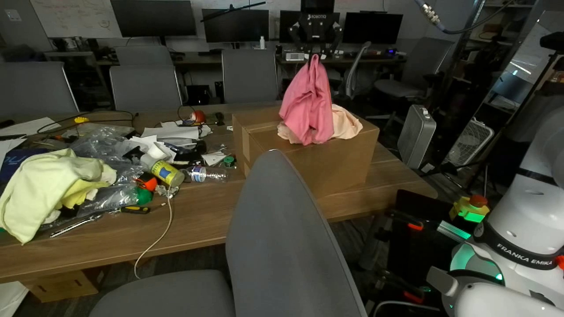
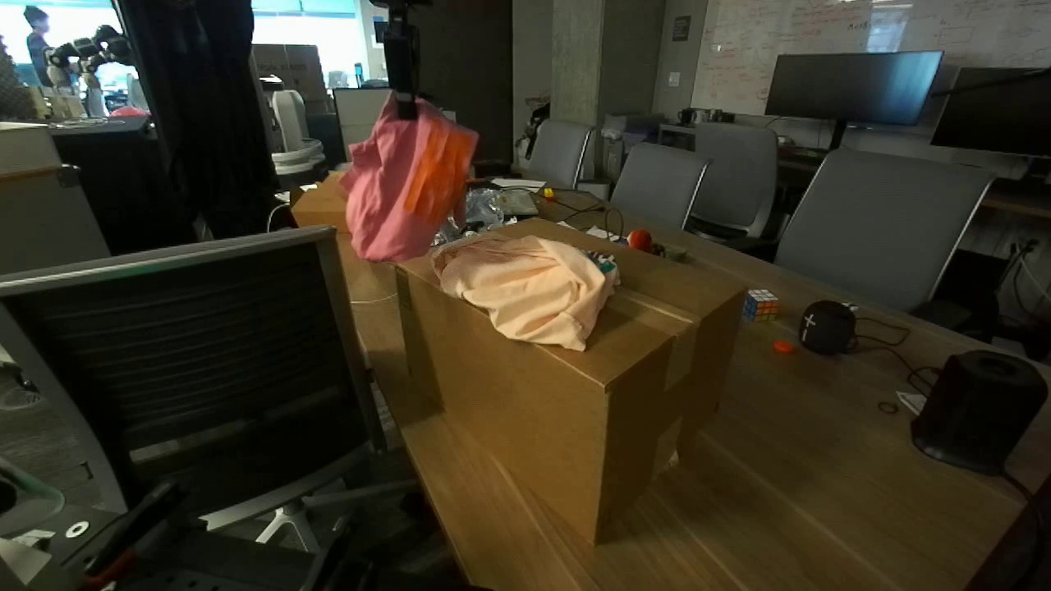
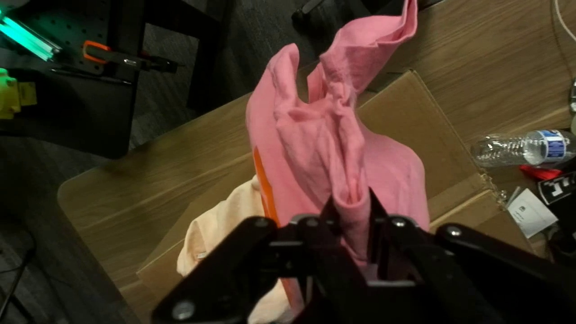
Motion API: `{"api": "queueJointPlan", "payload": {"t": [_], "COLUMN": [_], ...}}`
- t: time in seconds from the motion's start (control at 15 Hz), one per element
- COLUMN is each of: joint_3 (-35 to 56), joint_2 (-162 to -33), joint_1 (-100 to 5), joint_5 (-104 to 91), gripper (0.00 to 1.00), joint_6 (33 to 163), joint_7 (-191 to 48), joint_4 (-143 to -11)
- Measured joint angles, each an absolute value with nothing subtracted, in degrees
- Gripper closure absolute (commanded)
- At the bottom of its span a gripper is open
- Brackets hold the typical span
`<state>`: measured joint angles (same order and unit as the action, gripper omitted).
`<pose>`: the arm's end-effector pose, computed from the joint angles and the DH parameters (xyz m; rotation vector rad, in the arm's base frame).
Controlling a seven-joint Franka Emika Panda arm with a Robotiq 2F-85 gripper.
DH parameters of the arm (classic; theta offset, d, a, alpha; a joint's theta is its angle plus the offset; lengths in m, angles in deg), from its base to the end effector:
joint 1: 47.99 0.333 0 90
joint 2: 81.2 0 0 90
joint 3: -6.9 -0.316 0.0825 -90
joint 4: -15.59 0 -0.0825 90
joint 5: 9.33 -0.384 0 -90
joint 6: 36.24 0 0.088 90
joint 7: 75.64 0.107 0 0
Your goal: Move the shirts to the top of the box one at a time
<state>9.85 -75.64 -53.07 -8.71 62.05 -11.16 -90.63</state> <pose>0.5222 -0.0757 0.5549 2.5151 -1.8404 -0.0528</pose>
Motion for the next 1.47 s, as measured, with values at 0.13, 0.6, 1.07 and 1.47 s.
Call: {"api": "queueJointPlan", "payload": {"t": [0.13,0.6,1.07,1.47], "joint_3": [10.15,11.98,12.12,11.76], "joint_2": [-75.57,-74.98,-72.03,-72.29], "joint_1": [-53.42,-55.68,-56.86,-56.01], "joint_5": [-8.71,-8.22,-2.82,-5.53], "gripper": [0.97,0.97,0.32,0.0], "joint_6": [59.9,61.56,69.64,68.52], "joint_7": [-10.69,-3.98,7.94,7.34], "joint_4": [-90.2,-87.78,-87.84,-91.91]}}
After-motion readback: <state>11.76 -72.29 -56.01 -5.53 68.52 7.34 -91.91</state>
